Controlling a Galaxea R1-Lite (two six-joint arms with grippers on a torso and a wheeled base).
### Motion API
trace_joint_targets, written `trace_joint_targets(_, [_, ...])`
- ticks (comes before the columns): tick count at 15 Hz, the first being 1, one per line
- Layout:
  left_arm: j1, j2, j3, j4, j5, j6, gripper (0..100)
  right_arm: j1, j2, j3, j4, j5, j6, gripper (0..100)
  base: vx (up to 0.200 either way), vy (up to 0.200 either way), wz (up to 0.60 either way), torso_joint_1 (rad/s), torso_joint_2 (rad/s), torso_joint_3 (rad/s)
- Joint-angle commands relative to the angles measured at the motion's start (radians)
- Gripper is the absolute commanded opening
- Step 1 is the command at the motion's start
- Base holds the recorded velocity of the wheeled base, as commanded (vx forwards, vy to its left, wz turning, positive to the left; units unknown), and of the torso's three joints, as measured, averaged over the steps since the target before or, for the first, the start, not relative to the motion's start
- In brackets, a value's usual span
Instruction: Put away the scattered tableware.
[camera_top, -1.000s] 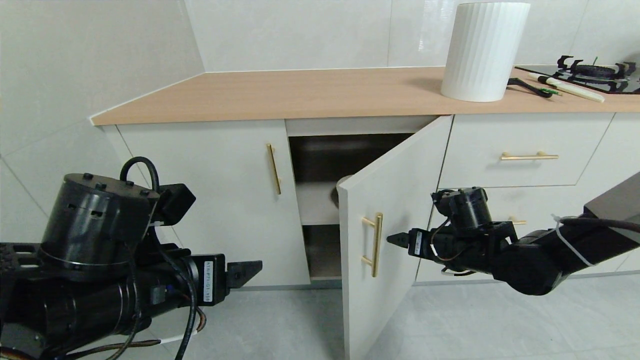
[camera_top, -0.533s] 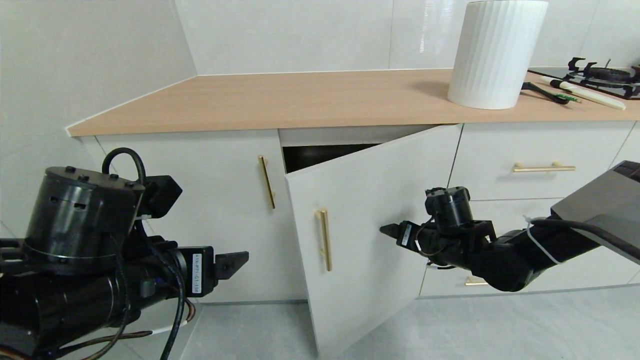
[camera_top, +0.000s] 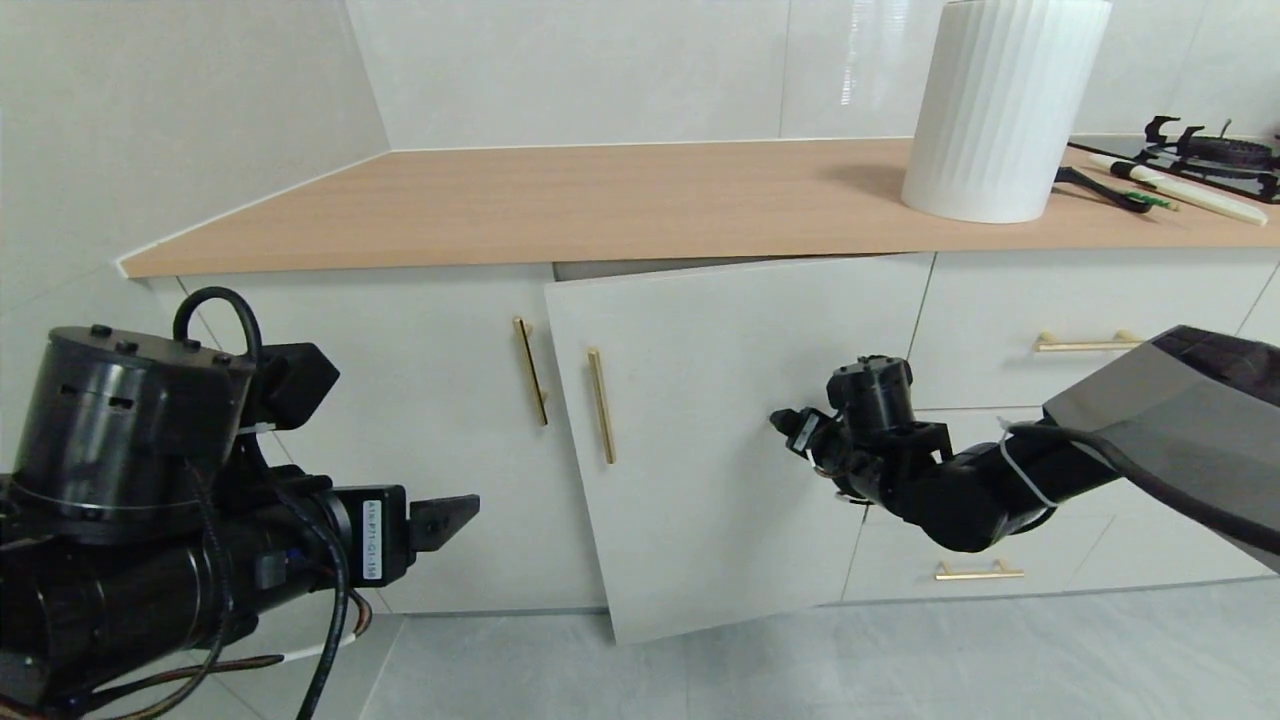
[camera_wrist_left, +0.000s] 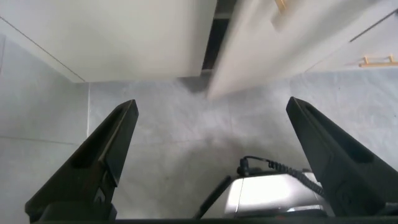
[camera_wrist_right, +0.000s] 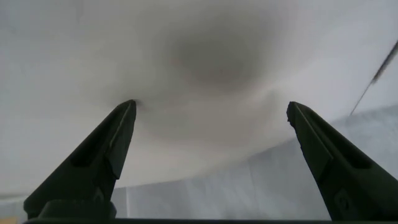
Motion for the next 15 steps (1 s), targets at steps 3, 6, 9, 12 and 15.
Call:
trace_joint_targets(3, [0.000, 0.009, 0.002, 0.000, -0.001, -0.001, 100, -0.016, 0.041, -0.050, 0.004, -0.047, 0.001, 100, 0.000, 0.000, 0.00, 0.000, 0.00, 0.000])
trace_joint_targets(6, [0.000, 0.009, 0.002, 0.000, -0.001, -0.001, 100, -0.027, 0.061, -0.073, 0.004, -0.077, 0.001, 100, 0.000, 0.000, 0.00, 0.000, 0.00, 0.000])
trace_joint_targets(9, [0.000, 0.012, 0.004, 0.000, -0.003, -0.001, 100, -0.043, 0.079, -0.105, 0.011, -0.106, 0.001, 100, 0.000, 0.000, 0.00, 0.000, 0.00, 0.000])
trace_joint_targets(12, [0.002, 0.014, 0.004, 0.000, -0.004, -0.003, 100, -0.059, 0.091, -0.122, 0.014, -0.111, 0.001, 100, 0.000, 0.000, 0.00, 0.000, 0.00, 0.000])
trace_joint_targets(15, [0.002, 0.021, 0.004, 0.000, -0.004, -0.004, 100, -0.060, 0.076, -0.105, 0.014, -0.113, -0.001, 100, 0.000, 0.000, 0.00, 0.000, 0.00, 0.000])
